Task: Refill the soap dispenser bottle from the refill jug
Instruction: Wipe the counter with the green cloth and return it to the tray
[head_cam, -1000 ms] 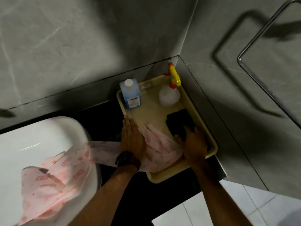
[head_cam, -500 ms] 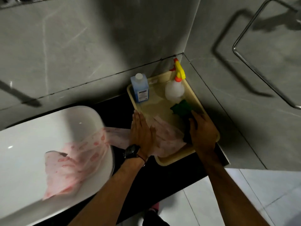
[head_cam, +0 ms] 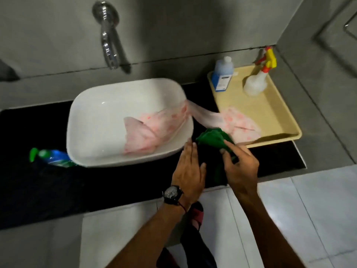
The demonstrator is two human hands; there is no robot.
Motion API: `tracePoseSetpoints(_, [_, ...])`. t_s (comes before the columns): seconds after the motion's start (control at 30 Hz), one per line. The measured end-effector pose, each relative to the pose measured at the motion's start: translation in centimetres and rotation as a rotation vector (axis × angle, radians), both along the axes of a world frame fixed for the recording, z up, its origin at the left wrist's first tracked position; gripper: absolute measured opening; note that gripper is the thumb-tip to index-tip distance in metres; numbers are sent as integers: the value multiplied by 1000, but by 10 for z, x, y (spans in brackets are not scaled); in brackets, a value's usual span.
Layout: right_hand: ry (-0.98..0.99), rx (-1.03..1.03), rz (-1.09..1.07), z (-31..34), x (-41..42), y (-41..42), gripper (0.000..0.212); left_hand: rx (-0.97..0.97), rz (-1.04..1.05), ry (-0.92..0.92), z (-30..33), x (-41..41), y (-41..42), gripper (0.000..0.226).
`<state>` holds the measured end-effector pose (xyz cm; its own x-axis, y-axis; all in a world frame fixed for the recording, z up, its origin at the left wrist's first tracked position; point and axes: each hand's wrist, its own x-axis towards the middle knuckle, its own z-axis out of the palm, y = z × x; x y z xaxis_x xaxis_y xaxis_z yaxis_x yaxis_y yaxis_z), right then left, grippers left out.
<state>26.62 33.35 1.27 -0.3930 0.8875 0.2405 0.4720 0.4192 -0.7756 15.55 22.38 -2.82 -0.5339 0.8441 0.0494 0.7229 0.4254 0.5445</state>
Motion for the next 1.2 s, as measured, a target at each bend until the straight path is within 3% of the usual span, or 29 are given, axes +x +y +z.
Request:
tracePoseSetpoints(0.17, [220,-183,76,6,-7,-66,30,4,111,-53,-20,-3,-100,66])
tracePoseSetpoints(0.27, [225,-242,64,-4,-14,-79,28,-41,180,-56,-29,-15,-139,66])
tracePoseSetpoints(0.37, [103,-271,-8,-32,-25,-80,27,-110,258,-44,-40,-32,-163,68])
tracePoseSetpoints(0.53, [-299,-49,-11,-93,-37,-73,36,-263,371,25,-66,-78,-192,73])
tracePoseSetpoints(0.6, [-555,164,57,-115,-39,-75,45,-327,406,91,-79,-101,-207,75])
tracePoseSetpoints(0.67, [-676,247,178,-135,-40,-75,54,-379,442,121,-92,-123,-226,75])
tracePoseSetpoints(0.83, [-671,218,275,-166,-70,-111,65,-430,390,171,-122,-151,-270,72])
tracePoseSetpoints(1.03, [-549,246,710,-172,-200,-266,58,-451,340,229,-135,-155,-279,74])
tracePoseSetpoints(1.13, [-566,241,814,-168,-225,-274,59,-463,309,239,-140,-160,-288,85])
tracePoseSetpoints(1.2, [-584,298,880,-170,-217,-259,57,-431,351,245,-142,-158,-287,77])
